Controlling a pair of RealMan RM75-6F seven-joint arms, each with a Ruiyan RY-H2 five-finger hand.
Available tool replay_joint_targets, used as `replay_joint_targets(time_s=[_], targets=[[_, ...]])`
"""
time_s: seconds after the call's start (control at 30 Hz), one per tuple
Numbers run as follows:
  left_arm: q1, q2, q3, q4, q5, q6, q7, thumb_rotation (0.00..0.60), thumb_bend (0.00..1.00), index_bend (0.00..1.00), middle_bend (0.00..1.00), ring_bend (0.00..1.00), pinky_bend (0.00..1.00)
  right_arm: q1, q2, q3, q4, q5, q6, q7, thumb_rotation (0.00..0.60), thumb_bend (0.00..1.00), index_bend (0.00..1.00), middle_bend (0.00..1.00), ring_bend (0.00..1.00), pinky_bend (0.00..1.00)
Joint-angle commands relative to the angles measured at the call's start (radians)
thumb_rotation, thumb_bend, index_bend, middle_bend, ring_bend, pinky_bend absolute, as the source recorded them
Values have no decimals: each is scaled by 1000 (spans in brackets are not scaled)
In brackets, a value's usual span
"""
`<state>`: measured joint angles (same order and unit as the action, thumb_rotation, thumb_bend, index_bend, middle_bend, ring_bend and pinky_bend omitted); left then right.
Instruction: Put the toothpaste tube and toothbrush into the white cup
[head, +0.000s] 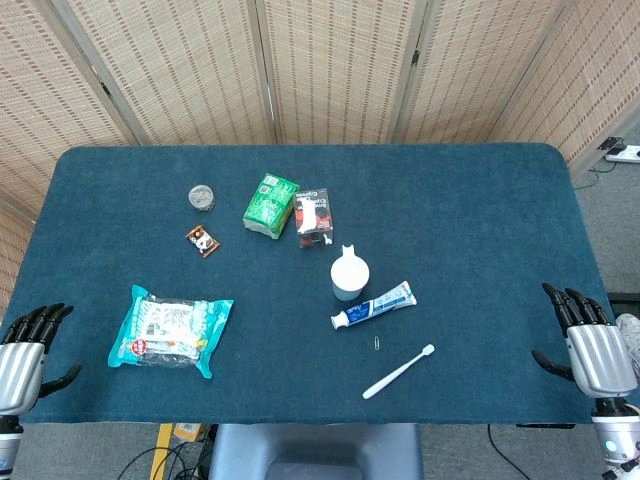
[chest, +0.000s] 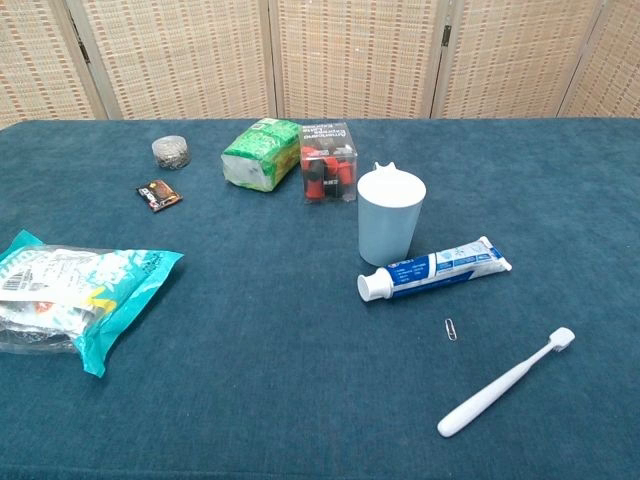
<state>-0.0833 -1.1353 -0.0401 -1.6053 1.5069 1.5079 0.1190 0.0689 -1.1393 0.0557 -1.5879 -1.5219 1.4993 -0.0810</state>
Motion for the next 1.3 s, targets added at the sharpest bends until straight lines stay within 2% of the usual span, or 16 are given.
replay_joint_targets(time_s=[0.03,0.4,0.63,1.0,1.3], targets=[[-1,-2,-1,2,0,0,2,600,248,177,170,141,198,-1,0,0,1,0,1,1,600,66,0,198,129,202],[0,0,-1,-6,4,5,2,600,248,177,170,141,197,5,-2,-1,7,-11,-2,11,600,66,0,215,148,202],[4,0,0,-7,5,10,1,600,249,177,171,142,198,45,-2,0,-1,-30,-54,1,600,93,6,231,164,202],[8,8,-3,-8,4,18,-12,600,248,178,170,141,198,201,-33,28,-15,-14,-271,-57,600,112,45,244,170,202],[19,14,-2,-5,-1,30,-27,600,249,177,170,141,198,344,-128,48,32,22,-459,-117,600,156,80,256,170,202]])
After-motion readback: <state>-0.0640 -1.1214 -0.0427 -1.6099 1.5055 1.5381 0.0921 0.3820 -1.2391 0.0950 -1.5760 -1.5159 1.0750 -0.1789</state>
